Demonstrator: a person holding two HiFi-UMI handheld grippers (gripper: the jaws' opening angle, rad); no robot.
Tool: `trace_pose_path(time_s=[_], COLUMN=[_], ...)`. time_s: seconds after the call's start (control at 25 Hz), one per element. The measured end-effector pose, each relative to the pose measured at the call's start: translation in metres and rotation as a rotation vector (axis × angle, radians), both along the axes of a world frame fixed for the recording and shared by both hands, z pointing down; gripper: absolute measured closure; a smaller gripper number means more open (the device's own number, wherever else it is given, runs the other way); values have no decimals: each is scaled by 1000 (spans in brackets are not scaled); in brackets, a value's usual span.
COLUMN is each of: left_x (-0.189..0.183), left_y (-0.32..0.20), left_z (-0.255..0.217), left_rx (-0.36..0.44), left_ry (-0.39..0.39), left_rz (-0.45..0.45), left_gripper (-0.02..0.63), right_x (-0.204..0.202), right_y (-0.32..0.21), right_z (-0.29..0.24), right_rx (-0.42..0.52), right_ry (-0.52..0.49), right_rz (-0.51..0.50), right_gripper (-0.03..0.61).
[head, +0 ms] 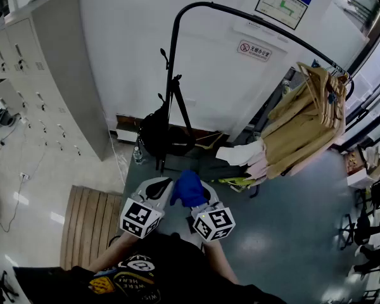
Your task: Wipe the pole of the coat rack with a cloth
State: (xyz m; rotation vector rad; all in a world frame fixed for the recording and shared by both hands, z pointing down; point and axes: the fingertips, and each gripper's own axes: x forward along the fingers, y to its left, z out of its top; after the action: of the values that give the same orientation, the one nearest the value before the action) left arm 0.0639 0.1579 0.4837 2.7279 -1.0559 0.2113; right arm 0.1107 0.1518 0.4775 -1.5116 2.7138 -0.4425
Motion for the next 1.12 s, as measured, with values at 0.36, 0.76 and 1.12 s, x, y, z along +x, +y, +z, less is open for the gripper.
trace_pose_path(time_s=[0.36, 0.76, 1.12], left_x=[-30, -81, -75], left_y=[-10, -61, -128], left_z=[4, 4, -14], left_rx=[-3, -4, 32], left_ry=[-16, 11, 21], left_rz=[-19, -84, -46], left_gripper=[609, 609, 609], right_x=[-30, -57, -44], right_y=[-11, -50, -132], right_z=[5, 6, -1], right_rx=[0, 21, 2], right_ry=[-1, -25, 43], right_rz=[-30, 13, 92], right_gripper=[540, 538, 538])
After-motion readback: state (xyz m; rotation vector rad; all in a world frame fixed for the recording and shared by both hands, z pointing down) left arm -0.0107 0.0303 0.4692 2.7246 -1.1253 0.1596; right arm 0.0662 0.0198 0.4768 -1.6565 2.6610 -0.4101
